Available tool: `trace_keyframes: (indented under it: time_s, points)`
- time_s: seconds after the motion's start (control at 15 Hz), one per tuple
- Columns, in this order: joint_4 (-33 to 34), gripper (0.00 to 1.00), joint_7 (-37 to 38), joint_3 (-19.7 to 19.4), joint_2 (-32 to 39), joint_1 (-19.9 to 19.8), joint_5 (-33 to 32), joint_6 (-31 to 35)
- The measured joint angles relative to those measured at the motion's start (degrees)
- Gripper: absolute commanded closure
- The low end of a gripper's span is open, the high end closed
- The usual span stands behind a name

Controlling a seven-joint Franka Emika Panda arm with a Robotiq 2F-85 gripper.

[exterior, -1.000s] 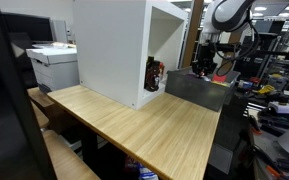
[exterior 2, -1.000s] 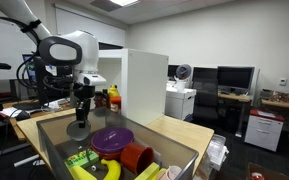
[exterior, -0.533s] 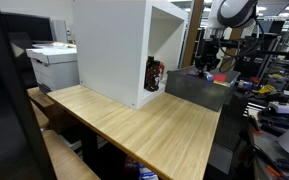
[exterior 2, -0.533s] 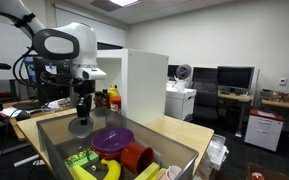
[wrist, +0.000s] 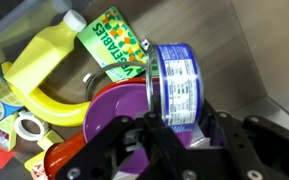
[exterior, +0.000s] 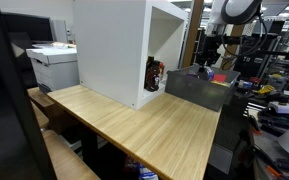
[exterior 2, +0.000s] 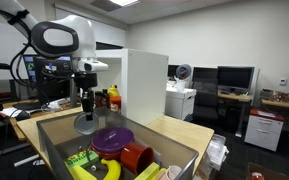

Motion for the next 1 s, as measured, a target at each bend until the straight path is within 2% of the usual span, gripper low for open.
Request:
trace_keyframes:
  time_s: [0.4,0.8,1.0]
  points:
    - [0.2,0.88,0.0,2.3,-1.4,0.1,-1.7,2.0]
    - [0.3,0.88,0.0,6.3,-3.3,0.7,-2.2,4.1]
    - [0.3,0.88,0.0,8.3,-4.5,0.9,-5.0,5.4]
